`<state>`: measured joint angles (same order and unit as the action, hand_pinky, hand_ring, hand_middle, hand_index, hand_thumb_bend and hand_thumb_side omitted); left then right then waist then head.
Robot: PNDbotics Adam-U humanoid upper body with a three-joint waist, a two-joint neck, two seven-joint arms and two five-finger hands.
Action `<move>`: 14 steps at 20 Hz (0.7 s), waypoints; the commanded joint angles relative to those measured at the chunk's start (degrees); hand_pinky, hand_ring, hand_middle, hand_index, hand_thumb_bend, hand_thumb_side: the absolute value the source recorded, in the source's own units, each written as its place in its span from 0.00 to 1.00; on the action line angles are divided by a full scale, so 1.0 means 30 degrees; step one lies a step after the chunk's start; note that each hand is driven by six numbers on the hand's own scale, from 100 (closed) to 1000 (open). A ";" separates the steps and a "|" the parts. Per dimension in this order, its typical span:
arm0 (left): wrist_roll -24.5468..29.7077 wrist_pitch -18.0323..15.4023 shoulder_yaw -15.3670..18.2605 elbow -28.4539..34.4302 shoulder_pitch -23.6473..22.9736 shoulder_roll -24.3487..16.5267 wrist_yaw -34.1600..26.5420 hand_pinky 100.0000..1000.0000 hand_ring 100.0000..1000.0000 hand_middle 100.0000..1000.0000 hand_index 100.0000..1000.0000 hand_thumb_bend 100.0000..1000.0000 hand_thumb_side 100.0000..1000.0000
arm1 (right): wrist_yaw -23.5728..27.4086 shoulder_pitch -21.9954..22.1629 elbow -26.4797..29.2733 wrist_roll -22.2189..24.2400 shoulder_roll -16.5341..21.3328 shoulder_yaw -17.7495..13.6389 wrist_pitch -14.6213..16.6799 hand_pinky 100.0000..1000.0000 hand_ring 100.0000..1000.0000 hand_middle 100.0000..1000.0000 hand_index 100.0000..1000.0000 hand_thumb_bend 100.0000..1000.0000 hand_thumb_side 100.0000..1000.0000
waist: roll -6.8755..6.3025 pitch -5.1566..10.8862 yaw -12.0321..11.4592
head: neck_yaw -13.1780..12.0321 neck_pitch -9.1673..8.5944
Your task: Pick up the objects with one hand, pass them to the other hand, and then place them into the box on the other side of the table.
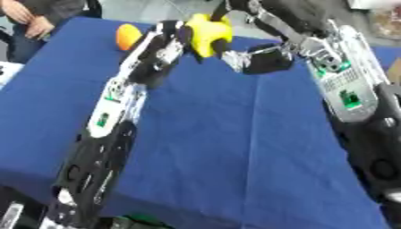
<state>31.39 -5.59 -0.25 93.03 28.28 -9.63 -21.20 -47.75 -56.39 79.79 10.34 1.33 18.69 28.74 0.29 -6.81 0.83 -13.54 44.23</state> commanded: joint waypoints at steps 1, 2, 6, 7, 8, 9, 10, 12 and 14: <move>0.0164 -0.0016 -0.0093 0.0660 0.0191 -0.0043 -0.0043 0.75 0.38 0.33 0.41 0.00 0.31 | -0.0582 -0.0240 0.0173 -0.0853 0.0068 -0.0192 -0.0125 0.92 0.77 0.69 0.43 0.00 0.06 | 0.0028 0.0332 0.0026 | 0.0016 -0.0037; 0.0226 -0.0008 -0.0109 0.0718 0.0173 -0.0045 -0.0068 0.75 0.39 0.35 0.43 0.00 0.33 | -0.0724 -0.0231 0.0161 -0.1073 0.0059 -0.0178 -0.0124 0.91 0.77 0.69 0.42 0.00 0.05 | 0.0022 0.0340 0.0030 | 0.0019 -0.0037; 0.0415 -0.0077 0.0022 0.0876 0.0031 -0.0077 -0.0009 0.80 0.51 0.48 0.57 0.33 0.53 | -0.1065 -0.0231 0.0277 -0.1695 0.0086 -0.0178 -0.0115 0.92 0.77 0.69 0.41 0.00 0.05 | 0.0004 0.0365 0.0067 | 0.0011 -0.0037; 0.0348 -0.0123 0.0133 0.0884 -0.0039 -0.0102 0.0106 0.81 0.52 0.50 0.58 0.35 0.54 | -0.1111 -0.0244 0.0386 -0.1796 0.0141 -0.0205 -0.0129 0.92 0.77 0.69 0.41 0.00 0.05 | 0.0001 0.0370 0.0081 | 0.0014 -0.0037; 0.0224 -0.0166 0.0265 0.0882 -0.0109 -0.0133 0.0227 0.81 0.54 0.52 0.60 0.39 0.56 | -0.1150 -0.0267 0.0500 -0.1870 0.0227 -0.0253 -0.0157 0.92 0.77 0.69 0.41 0.00 0.05 | -0.0002 0.0375 0.0095 | 0.0031 -0.0037; 0.0038 -0.0207 0.0410 0.0880 -0.0174 -0.0176 0.0343 0.82 0.55 0.54 0.61 0.40 0.57 | -0.1198 -0.0293 0.0617 -0.1934 0.0340 -0.0327 -0.0206 0.92 0.77 0.69 0.41 0.00 0.05 | -0.0005 0.0377 0.0107 | 0.0046 -0.0037; -0.0191 -0.0243 0.0576 0.0878 -0.0245 -0.0238 0.0445 0.82 0.56 0.56 0.63 0.42 0.58 | -0.1256 -0.0302 0.0727 -0.2018 0.0505 -0.0464 -0.0303 0.92 0.77 0.69 0.41 0.00 0.05 | -0.0011 0.0384 0.0118 | 0.0071 -0.0037; -0.0708 -0.0309 0.0929 0.0907 -0.0394 -0.0389 0.0627 0.83 0.57 0.57 0.63 0.42 0.58 | -0.1405 -0.0248 0.0935 -0.2281 0.0959 -0.0886 -0.0638 0.92 0.77 0.69 0.41 0.00 0.05 | -0.0032 0.0400 0.0132 | 0.0134 -0.0037; -0.1201 -0.0350 0.1257 0.0977 -0.0557 -0.0540 0.0802 0.83 0.56 0.56 0.63 0.42 0.59 | -0.1576 -0.0093 0.1153 -0.2663 0.1535 -0.1449 -0.1106 0.92 0.77 0.69 0.41 0.00 0.05 | -0.0057 0.0411 0.0140 | 0.0232 -0.0037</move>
<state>28.72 -6.49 2.58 94.72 26.01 -9.84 -19.13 -51.97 -55.71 81.68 3.00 4.25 15.68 26.16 0.29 -6.81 1.19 -13.06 44.23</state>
